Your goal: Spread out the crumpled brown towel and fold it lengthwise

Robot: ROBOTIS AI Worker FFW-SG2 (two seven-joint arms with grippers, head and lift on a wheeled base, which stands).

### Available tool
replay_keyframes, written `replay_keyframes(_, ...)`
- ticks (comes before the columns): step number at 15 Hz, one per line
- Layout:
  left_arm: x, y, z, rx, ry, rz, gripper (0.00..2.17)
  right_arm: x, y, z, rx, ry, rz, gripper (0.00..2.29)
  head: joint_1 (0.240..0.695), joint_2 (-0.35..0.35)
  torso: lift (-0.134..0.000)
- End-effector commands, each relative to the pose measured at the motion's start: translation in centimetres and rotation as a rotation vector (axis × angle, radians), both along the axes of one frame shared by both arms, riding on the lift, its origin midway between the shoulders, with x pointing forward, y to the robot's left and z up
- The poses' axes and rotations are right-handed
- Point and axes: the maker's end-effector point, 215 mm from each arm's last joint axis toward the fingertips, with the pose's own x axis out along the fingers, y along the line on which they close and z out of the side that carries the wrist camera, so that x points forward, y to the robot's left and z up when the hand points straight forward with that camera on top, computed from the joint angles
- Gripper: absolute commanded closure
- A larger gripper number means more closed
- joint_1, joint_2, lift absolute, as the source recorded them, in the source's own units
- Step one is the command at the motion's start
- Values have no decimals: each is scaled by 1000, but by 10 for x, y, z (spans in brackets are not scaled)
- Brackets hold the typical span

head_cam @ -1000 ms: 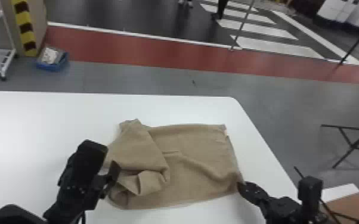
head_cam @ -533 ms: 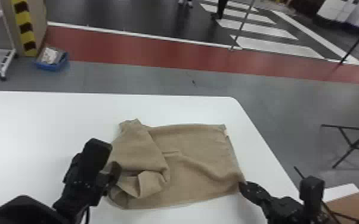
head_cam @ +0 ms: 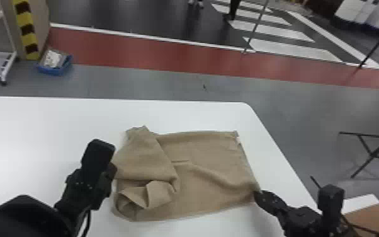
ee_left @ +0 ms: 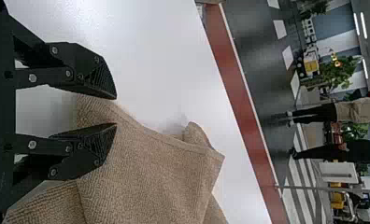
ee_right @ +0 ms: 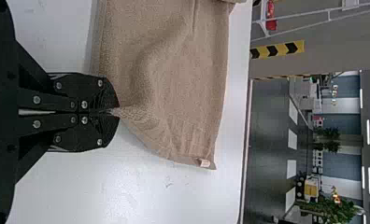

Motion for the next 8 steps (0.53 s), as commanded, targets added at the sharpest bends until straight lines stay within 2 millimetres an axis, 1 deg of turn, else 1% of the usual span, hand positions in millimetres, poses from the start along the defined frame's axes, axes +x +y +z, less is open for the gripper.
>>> replay_keyframes(1, 3, 2, 1, 11, 2, 1, 819, 1, 1, 0, -2, -1, 2, 1450, 695, -350, -125)
replay_keyframes(2, 5, 3, 2, 10, 1, 5, 802, 3, -1, 2, -4, -4, 2, 1450, 695, -350, -125)
replay_keyframes(3, 3, 6, -1, 17, 13, 7, 799, 3, -1, 1, -4, -2, 1, 1450, 695, -350, -125)
replay_keyframes(4, 1, 13, -7, 26, 35, 17, 680, 3, -3, 1, -8, -1, 0, 1450, 695, -350, -125)
replay_keyframes(5, 1, 17, -7, 21, 41, 20, 680, 4, -4, 0, -6, 0, -1, 1450, 695, -350, -125)
replay_keyframes(6, -6, 20, -17, 32, 76, 14, 680, 6, -5, -1, -6, -1, -3, 1450, 695, -350, -125)
replay_keyframes(8, -8, 22, -18, 32, 84, 17, 684, 8, -5, -1, -5, -2, -3, 1450, 695, -350, -125)
